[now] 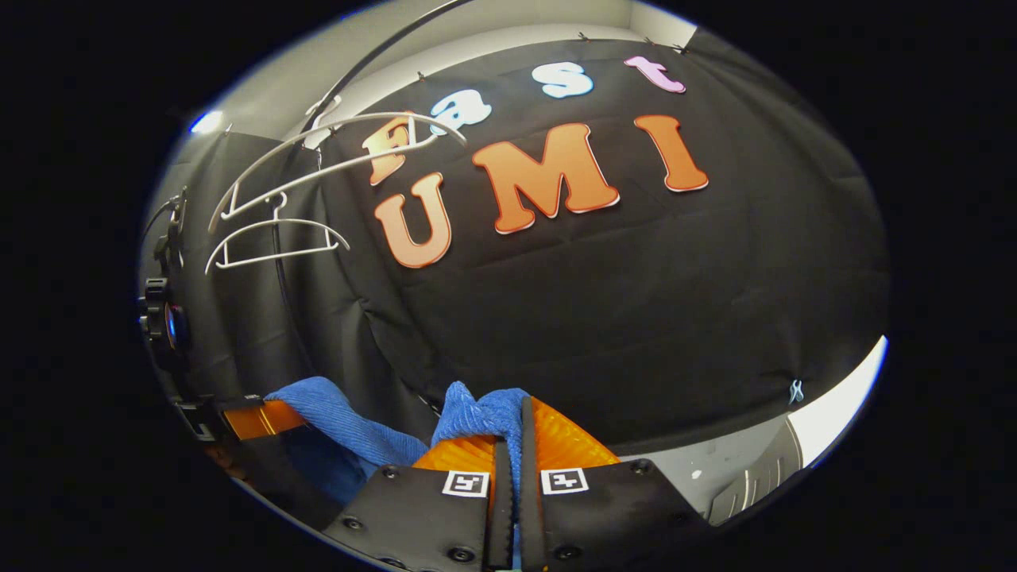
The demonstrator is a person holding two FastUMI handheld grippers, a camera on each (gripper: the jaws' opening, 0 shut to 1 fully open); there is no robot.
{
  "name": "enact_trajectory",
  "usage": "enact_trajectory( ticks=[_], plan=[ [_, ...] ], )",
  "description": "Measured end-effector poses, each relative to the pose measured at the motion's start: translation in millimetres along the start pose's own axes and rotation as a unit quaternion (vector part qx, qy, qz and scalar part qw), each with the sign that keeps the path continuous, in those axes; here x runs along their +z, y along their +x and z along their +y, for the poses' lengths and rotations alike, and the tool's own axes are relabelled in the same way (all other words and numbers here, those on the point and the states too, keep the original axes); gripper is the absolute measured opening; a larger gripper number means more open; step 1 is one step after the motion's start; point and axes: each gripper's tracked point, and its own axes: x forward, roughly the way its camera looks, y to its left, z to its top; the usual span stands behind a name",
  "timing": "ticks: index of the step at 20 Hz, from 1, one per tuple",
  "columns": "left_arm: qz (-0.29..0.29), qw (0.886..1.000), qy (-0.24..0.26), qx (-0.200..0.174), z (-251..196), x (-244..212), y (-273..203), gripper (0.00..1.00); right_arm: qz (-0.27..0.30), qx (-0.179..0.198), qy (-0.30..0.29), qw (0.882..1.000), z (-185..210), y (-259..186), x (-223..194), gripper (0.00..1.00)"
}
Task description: Grasp the clothes on the hanger with both hands and then place them into the laundry hamper below.
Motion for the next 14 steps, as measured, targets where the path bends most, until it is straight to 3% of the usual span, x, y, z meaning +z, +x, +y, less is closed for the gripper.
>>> enact_trajectory(
  ticks=[6,14],
  plan=[
    [0.084,0.996,0.012,0.008,10,-92,20,0.0,0.058,-0.028,-0.037,0.997,-34,7,-66,0.11],
    [0.177,0.984,0.005,0.017,17,-188,51,0.0,0.124,-0.08,-0.02,0.989,-84,28,-151,0.11]
  ],
)
